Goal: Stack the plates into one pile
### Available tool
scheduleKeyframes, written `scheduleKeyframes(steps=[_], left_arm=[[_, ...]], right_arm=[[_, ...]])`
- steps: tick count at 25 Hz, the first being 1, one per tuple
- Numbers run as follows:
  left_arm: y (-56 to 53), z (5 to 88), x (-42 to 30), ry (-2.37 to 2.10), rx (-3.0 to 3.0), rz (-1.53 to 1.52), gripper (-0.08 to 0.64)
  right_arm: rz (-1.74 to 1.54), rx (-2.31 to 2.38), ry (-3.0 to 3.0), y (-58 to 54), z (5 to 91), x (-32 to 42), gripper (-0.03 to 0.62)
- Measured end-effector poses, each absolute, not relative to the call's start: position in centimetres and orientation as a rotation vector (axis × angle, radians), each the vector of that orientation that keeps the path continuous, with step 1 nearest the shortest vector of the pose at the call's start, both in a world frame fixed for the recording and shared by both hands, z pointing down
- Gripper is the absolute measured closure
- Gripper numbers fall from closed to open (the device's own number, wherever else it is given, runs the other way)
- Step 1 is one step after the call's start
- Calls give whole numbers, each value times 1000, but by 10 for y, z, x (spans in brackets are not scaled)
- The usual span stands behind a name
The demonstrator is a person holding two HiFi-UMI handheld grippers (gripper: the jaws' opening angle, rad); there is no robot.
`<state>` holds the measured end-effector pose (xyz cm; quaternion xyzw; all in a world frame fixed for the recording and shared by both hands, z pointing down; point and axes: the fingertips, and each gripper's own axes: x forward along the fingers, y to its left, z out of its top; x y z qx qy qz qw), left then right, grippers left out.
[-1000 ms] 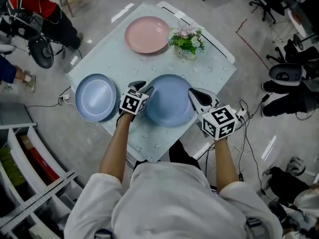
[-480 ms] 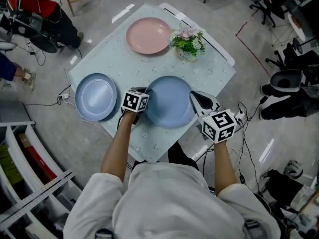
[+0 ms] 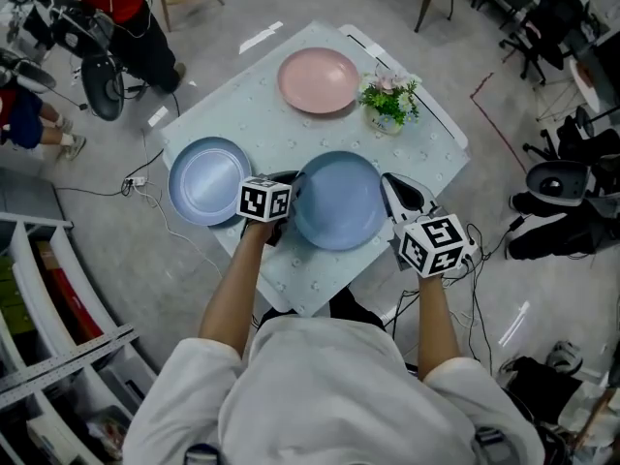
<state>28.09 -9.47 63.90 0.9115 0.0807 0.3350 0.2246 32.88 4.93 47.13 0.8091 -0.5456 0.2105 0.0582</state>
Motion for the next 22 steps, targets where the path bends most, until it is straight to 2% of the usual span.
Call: scheduleKeyframes(steps=[7,13,22], left_arm=[[-167,584,237,-39,2461,646,529],[-258,541,159,-321,2376,369,528],[-344,568,42,-686,2228,300,525]], right_arm=[[564,2404,-1748,15,446,308,580],[531,2268,-1897,-41,437,271,580],[535,2130,-2031,-118,448,219,580]])
